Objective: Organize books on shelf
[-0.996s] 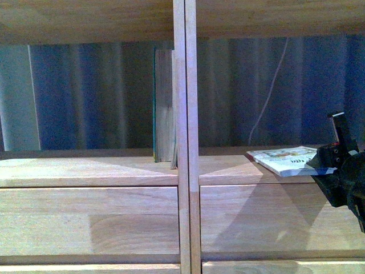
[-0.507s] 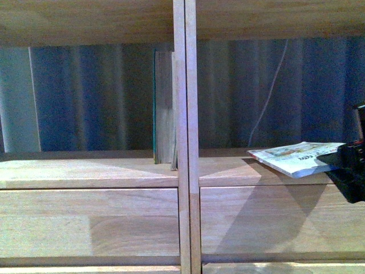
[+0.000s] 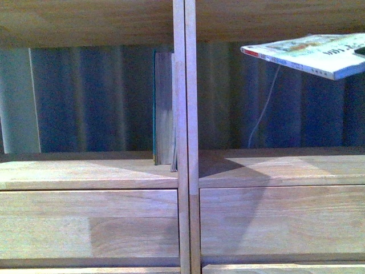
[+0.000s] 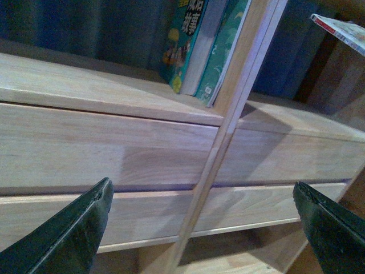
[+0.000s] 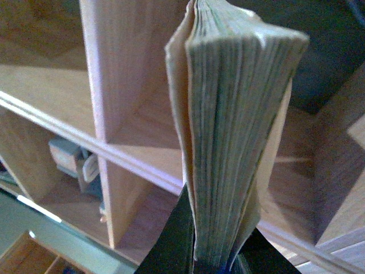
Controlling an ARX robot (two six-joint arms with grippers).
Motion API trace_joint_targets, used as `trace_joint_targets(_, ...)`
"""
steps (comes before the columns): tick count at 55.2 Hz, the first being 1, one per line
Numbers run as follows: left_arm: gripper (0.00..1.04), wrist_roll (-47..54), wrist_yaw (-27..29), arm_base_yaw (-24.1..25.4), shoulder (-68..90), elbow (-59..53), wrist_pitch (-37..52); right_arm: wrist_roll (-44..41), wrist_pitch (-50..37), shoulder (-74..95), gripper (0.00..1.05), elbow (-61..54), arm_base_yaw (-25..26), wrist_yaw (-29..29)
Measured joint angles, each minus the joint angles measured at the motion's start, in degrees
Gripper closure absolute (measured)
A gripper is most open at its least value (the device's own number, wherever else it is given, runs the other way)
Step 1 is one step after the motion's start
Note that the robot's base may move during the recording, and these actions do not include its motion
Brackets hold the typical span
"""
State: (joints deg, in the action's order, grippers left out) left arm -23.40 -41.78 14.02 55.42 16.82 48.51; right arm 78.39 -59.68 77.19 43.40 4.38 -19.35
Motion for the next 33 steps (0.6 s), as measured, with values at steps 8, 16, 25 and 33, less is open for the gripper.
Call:
trace_joint_targets(8,0.07,-9.53,-0.52,-3.32,9.14,10.32,0.66,-2.32,-1.86,-0.55,0.97,1.27,-2.97,-2.89)
trace_joint_targets(16,0.07,-20.52,-2.03,-7.5,15.65,20.11,1.55,-6.43,-4.13,-1.27,0.97,1.51,-6.6,-5.35)
trace_joint_targets(25,0.07,-31.95,-3.5,-12.46,20.02,27.54,4.66,-9.16,-7.8,-1.42,0.97,1.03,-9.14,-6.43)
trace_joint_targets(33,0.07,-38.75,-2.84,-17.99,21.53,29.97,7.69,-9.57,-10.56,-1.14,0.97,0.0,-10.36,-6.51)
